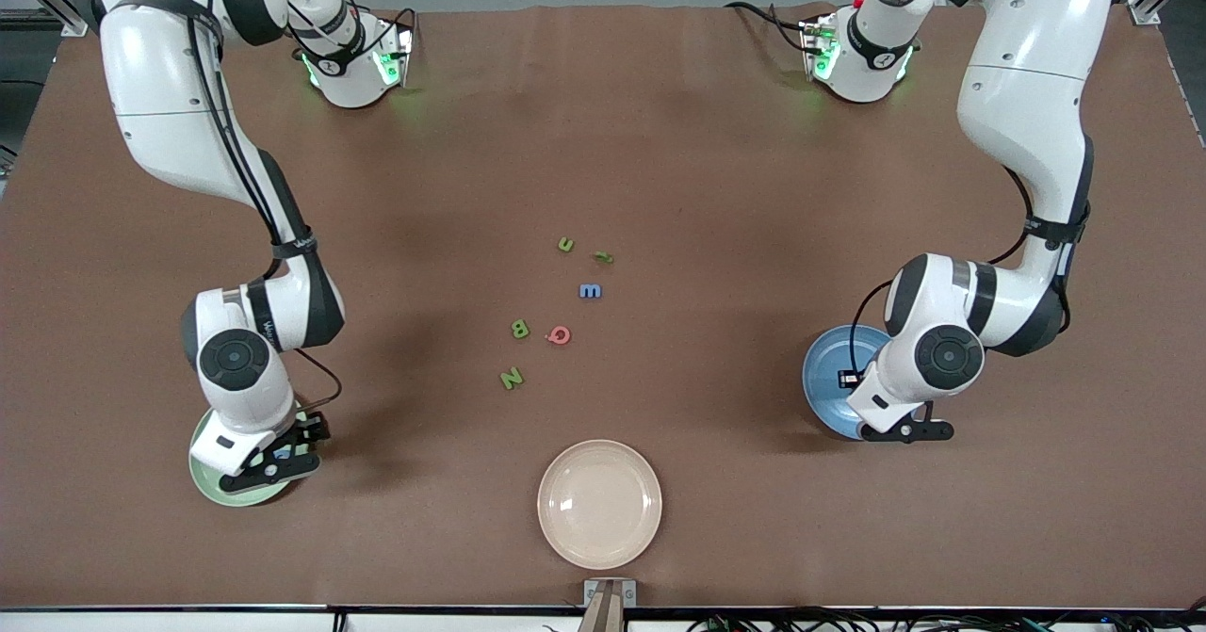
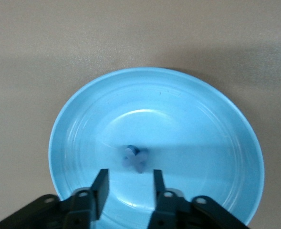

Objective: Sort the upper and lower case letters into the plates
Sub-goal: 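Return the right gripper to the green B while the left gripper reaches the m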

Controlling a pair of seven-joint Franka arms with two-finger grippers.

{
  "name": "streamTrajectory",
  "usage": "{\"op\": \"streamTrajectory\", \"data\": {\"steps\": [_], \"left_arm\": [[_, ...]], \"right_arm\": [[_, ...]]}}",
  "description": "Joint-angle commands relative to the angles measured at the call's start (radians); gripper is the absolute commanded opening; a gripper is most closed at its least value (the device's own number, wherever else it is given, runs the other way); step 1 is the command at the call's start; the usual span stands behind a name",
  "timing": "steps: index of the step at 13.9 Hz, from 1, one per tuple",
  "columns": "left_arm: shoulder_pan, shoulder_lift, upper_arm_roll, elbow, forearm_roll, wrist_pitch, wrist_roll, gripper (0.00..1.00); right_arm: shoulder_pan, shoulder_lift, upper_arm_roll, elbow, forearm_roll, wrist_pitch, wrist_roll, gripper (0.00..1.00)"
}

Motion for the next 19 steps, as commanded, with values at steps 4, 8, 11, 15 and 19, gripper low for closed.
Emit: {"op": "streamTrajectory", "data": {"steps": [4,8,11,15,19], "left_arm": [[-0.021,-0.107,-0.217,-0.048,0.003,-0.013,-0.193,0.99],[-0.111,-0.089,-0.272,-0.036,0.003,0.002,-0.366,0.95],[-0.221,-0.027,-0.271,0.021,0.002,0.009,-0.498,0.87],[-0.315,0.06,-0.271,0.09,0.002,0.088,-0.631,0.79],[-0.383,0.141,-0.263,0.16,0.003,0.122,-0.739,0.72]], "right_arm": [[0.024,-0.057,0.224,-0.065,0.134,-0.138,0.36,1.0],[0.023,-0.061,0.359,-0.098,0.135,-0.151,0.364,1.0],[0.024,-0.065,0.408,-0.158,0.134,-0.105,0.363,1.0],[0.049,-0.096,0.425,-0.244,0.134,-0.059,0.363,1.0],[0.055,-0.107,0.426,-0.318,0.134,0.013,0.366,0.85]]}}
